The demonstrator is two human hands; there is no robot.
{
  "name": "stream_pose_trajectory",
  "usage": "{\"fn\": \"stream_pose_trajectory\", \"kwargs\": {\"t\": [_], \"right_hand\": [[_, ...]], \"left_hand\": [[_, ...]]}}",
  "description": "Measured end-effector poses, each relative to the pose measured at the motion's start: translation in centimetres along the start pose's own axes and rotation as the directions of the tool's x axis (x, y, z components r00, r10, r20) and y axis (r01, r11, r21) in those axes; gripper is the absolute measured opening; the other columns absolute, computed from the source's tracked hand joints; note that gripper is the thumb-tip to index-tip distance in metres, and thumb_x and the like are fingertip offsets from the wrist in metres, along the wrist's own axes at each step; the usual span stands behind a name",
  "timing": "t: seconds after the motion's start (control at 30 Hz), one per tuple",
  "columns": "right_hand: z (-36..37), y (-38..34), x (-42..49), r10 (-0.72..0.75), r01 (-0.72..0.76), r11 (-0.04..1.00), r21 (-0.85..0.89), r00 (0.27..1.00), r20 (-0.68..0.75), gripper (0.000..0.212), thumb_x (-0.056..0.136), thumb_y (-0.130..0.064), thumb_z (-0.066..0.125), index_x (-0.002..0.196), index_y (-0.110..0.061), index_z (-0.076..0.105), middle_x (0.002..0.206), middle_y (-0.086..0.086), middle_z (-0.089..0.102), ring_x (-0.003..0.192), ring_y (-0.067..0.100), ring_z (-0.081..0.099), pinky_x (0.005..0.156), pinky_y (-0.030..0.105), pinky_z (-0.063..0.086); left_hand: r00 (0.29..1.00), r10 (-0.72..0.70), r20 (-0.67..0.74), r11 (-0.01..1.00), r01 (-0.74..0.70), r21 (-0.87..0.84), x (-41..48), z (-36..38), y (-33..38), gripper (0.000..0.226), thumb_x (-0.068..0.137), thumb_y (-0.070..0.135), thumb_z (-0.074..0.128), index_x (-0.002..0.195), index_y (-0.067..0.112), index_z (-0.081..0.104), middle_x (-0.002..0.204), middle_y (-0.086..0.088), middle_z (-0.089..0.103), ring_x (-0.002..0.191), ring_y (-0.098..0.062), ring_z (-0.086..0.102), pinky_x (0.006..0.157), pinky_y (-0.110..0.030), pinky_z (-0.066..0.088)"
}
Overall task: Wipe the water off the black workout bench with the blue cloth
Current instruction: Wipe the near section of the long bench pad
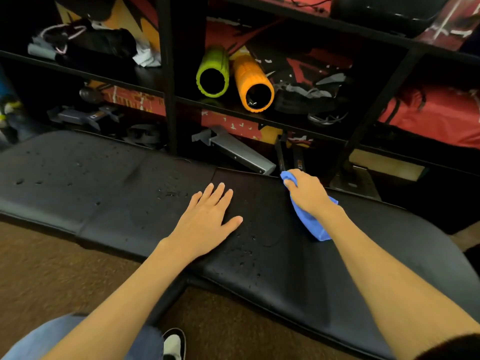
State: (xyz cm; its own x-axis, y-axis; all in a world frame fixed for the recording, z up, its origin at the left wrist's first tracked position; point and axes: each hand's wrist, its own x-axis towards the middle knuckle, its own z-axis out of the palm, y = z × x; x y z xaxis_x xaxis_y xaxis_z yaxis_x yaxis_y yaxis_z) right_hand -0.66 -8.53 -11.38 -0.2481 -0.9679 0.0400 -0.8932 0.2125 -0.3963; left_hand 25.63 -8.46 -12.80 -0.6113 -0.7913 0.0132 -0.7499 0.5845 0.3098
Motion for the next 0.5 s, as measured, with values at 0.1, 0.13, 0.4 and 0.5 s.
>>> {"fn": "stream_pose_trajectory", "kwargs": {"t": [0.1,0.13,0.4,0.5], "right_hand": [[1.1,-1.7,0.0,-0.037,0.038,0.999,-0.014,0.999,0.031,0.033,0.099,-0.03,0.039,0.124,-0.013,0.052,0.122,0.01,0.058,0.111,0.031,0.052,0.101,0.042,0.035],[1.5,-2.3,-0.6,-0.061,0.061,0.998,0.011,0.998,0.03,0.037,0.099,-0.031,0.039,0.131,-0.015,0.048,0.131,0.007,0.054,0.118,0.029,0.048,0.105,0.04,0.03],[0.0,-2.1,-8.8,-0.205,0.199,0.976,0.09,0.976,0.071,0.046,0.097,-0.032,0.047,0.142,-0.033,0.036,0.147,-0.017,0.034,0.132,-0.002,0.028,0.112,0.017,0.011],[-1.2,-0.3,-8.0,-0.151,0.147,0.987,0.069,0.987,0.057,0.041,0.096,-0.032,0.05,0.136,-0.034,0.045,0.141,-0.014,0.047,0.127,0.014,0.046,0.111,0.029,0.028]], "left_hand": [[0.999,-0.041,0.024,0.999,0.041,0.009,0.3,0.2,0.1,0.073,0.096,0.057,0.028,0.153,0.017,0.005,0.16,-0.005,-0.003,0.147,-0.019,-0.008,0.118,-0.038,-0.002],[0.998,-0.044,0.032,0.999,0.044,0.016,0.4,0.1,0.1,0.073,0.096,0.057,0.028,0.153,0.017,0.005,0.16,-0.006,-0.003,0.147,-0.019,-0.007,0.118,-0.039,-0.002],[0.996,-0.037,0.075,0.999,0.034,0.036,1.2,-0.3,0.0,0.073,0.096,0.056,0.028,0.152,0.016,0.005,0.16,-0.007,-0.003,0.147,-0.02,-0.006,0.117,-0.041,-0.001],[0.997,-0.033,0.066,0.999,0.031,0.042,0.9,-0.1,0.0,0.072,0.097,0.055,0.027,0.152,0.015,0.005,0.16,-0.008,-0.002,0.147,-0.021,-0.005,0.117,-0.042,-0.001]]}}
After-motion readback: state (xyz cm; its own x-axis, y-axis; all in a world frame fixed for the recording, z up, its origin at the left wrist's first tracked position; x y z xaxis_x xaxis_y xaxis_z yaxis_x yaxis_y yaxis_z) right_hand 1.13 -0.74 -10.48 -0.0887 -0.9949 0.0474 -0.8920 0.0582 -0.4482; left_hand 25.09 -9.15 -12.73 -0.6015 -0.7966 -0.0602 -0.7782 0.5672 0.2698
